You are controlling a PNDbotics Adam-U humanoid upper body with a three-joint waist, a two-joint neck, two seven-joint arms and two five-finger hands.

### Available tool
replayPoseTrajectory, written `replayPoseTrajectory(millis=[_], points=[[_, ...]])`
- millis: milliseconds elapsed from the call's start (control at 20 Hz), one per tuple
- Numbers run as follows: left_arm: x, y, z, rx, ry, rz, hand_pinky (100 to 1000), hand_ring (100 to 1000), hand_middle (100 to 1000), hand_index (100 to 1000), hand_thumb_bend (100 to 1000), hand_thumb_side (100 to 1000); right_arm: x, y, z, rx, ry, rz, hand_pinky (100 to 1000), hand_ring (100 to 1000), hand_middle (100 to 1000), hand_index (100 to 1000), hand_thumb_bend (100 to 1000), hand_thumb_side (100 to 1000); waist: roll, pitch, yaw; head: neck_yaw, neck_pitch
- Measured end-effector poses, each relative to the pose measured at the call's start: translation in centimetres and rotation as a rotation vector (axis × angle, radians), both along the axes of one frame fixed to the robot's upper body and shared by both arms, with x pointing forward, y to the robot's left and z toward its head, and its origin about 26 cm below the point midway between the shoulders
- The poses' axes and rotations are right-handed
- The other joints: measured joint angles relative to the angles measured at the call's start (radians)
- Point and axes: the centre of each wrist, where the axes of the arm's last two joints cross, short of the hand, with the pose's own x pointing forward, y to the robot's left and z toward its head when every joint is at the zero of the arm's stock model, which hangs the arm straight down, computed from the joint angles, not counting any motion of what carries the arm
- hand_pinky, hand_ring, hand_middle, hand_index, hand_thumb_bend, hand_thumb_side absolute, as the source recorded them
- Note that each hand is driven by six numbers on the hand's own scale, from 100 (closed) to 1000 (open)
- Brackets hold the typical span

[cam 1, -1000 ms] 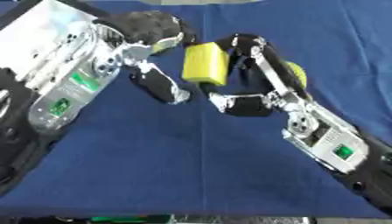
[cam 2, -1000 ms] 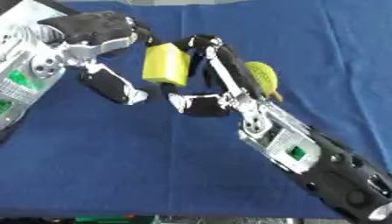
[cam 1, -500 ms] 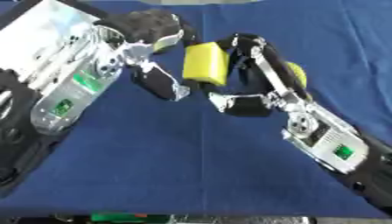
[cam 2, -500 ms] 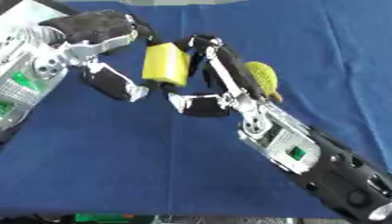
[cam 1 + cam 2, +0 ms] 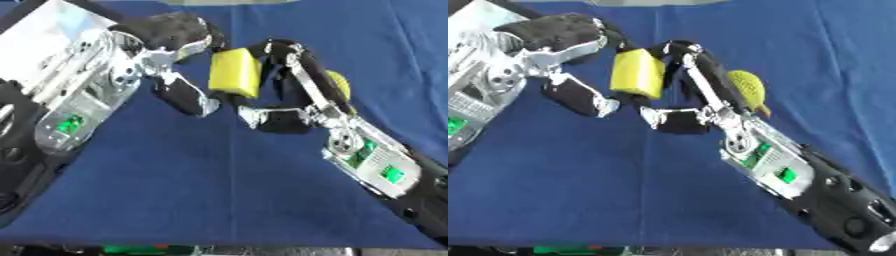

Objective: Pick up the objects with one hand, pass them to the other hand, and then place them into the box on the other side of the table.

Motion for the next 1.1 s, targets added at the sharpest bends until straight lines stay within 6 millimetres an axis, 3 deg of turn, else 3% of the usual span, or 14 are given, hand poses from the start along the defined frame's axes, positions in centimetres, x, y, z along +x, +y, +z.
replayPoseTrajectory(millis=[200, 400, 750, 950, 1000, 1100], points=[[-0.06, 0.0, -0.11, -0.037, 0.004, 0.006, 923, 781, 620, 649, 100, 290, 0.01, 0.0, 0.02, 0.0, -0.001, 0.0, 157, 455, 519, 532, 104, 100, 0.0, 0.001, 0.0, 0.0, 0.0], [-0.14, -0.03, -0.27, -0.087, 0.014, 0.006, 891, 737, 561, 579, 100, 277, 0.05, -0.08, 0.11, 0.002, -0.004, -0.004, 155, 455, 519, 532, 106, 100, 0.0, 0.001, -0.001, 0.0, 0.0], [-0.11, 0.04, -0.59, -0.147, 0.039, 0.01, 843, 675, 503, 533, 100, 268, 0.07, -0.14, 0.21, 0.002, -0.005, -0.008, 154, 457, 522, 533, 113, 100, 0.0, 0.001, -0.001, 0.0, 0.0], [-0.09, 0.08, -0.69, -0.155, 0.049, 0.011, 824, 651, 477, 484, 100, 267, 0.0, -0.11, 0.28, -0.006, -0.005, -0.016, 187, 477, 549, 561, 266, 100, 0.0, 0.002, -0.001, 0.0, 0.0], [-0.08, 0.09, -0.7, -0.156, 0.051, 0.011, 821, 647, 472, 471, 100, 268, -0.01, -0.1, 0.29, -0.008, -0.004, -0.018, 201, 486, 562, 576, 349, 100, 0.0, 0.003, -0.001, 0.0, 0.0], [-0.02, 0.09, -0.75, -0.156, 0.055, 0.014, 819, 646, 470, 460, 100, 270, -0.01, -0.11, 0.3, -0.014, -0.005, -0.025, 221, 498, 577, 594, 387, 100, 0.0, 0.003, -0.001, 0.0, 0.0]])
